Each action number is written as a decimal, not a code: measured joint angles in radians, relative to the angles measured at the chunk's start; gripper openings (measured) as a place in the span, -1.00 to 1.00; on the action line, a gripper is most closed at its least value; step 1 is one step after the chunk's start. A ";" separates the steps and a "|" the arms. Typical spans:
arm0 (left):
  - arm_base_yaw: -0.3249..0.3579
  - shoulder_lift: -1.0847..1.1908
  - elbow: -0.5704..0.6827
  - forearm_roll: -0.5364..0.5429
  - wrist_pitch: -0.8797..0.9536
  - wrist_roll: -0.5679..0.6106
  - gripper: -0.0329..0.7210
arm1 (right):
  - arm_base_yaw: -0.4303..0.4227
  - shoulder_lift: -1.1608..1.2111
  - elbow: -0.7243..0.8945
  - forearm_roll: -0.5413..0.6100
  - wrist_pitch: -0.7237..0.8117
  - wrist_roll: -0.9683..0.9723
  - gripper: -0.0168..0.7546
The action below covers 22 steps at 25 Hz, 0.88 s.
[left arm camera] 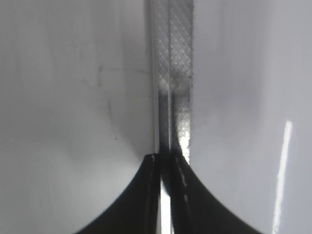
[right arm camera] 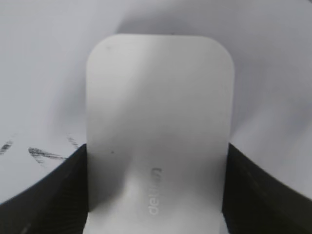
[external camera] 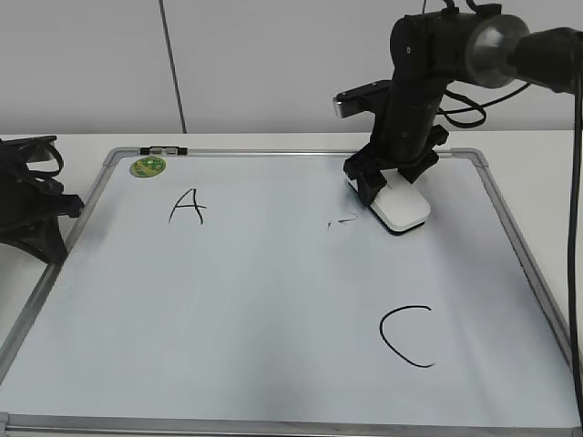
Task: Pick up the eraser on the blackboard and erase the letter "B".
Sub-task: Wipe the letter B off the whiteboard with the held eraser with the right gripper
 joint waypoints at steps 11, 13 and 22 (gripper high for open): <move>0.000 0.000 0.000 0.000 0.000 0.000 -0.87 | -0.003 0.016 0.000 0.059 -0.006 0.000 0.47; 0.000 0.000 0.000 0.000 0.000 0.000 -0.87 | -0.003 0.017 0.000 0.063 -0.006 0.000 0.47; 0.000 0.000 0.000 0.000 0.000 0.000 -0.86 | 0.019 0.024 -0.002 0.082 -0.006 0.000 0.47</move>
